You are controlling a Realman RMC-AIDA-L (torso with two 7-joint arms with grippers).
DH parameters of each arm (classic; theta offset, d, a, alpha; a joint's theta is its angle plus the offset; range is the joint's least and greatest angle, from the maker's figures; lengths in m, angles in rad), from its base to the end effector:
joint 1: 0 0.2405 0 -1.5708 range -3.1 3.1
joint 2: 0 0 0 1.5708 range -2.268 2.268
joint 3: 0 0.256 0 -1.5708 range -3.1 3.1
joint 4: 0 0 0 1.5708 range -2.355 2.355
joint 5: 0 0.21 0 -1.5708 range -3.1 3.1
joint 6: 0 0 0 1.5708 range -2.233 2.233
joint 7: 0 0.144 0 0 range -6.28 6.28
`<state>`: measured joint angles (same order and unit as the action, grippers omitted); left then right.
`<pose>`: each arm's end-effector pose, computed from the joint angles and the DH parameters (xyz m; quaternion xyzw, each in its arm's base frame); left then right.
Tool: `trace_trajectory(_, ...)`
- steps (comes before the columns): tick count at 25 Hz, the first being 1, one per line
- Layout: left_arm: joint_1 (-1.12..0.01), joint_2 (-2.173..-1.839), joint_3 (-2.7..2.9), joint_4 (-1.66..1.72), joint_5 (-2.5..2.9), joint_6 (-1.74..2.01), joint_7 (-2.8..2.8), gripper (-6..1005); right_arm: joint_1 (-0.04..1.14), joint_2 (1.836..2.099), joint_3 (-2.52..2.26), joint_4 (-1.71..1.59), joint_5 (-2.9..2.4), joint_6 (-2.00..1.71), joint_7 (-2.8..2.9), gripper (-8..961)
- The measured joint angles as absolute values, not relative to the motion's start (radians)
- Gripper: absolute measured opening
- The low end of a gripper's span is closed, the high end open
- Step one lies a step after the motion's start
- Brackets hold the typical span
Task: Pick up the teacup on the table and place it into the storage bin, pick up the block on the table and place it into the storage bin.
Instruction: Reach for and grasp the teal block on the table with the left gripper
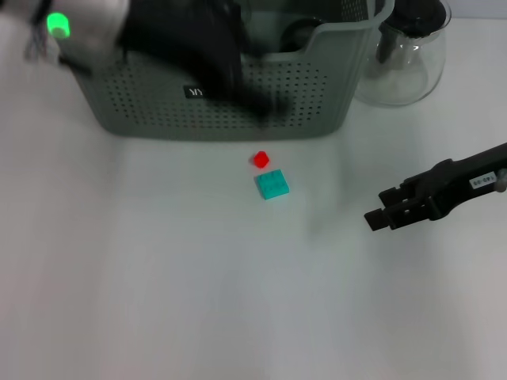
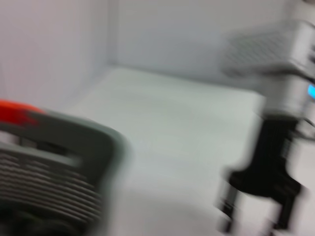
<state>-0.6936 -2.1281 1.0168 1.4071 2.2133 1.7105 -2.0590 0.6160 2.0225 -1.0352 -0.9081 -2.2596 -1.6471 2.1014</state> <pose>-0.1072 0.3591 0.0392 -0.9864 -0.1190 -0.0604 0.0958 0.2324 0.3399 0.0044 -0.9328 0.3602 -0.0026 0.0092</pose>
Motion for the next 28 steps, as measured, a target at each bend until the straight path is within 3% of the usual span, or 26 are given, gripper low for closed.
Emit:
trace_trajectory(6, -0.664, -2.166, 1.200, 1.339, 2.302, 1.731, -2.070, 830, 0.610, 2.003, -1.003, -0.897, -2.277, -1.644, 2.106, 655)
trace_trajectory(14, -0.710, -2.168, 1.428, 1.194, 2.412, 1.500, -2.209, 830, 0.606, 1.984, -0.967, -0.889, -2.320, -1.643, 2.093, 656)
trace_trajectory(28, -0.791, -2.171, 1.566, 1.012, 2.525, 1.236, -2.365, 828, 0.606, 1.979, -0.949, -0.871, -2.349, -1.643, 2.073, 656)
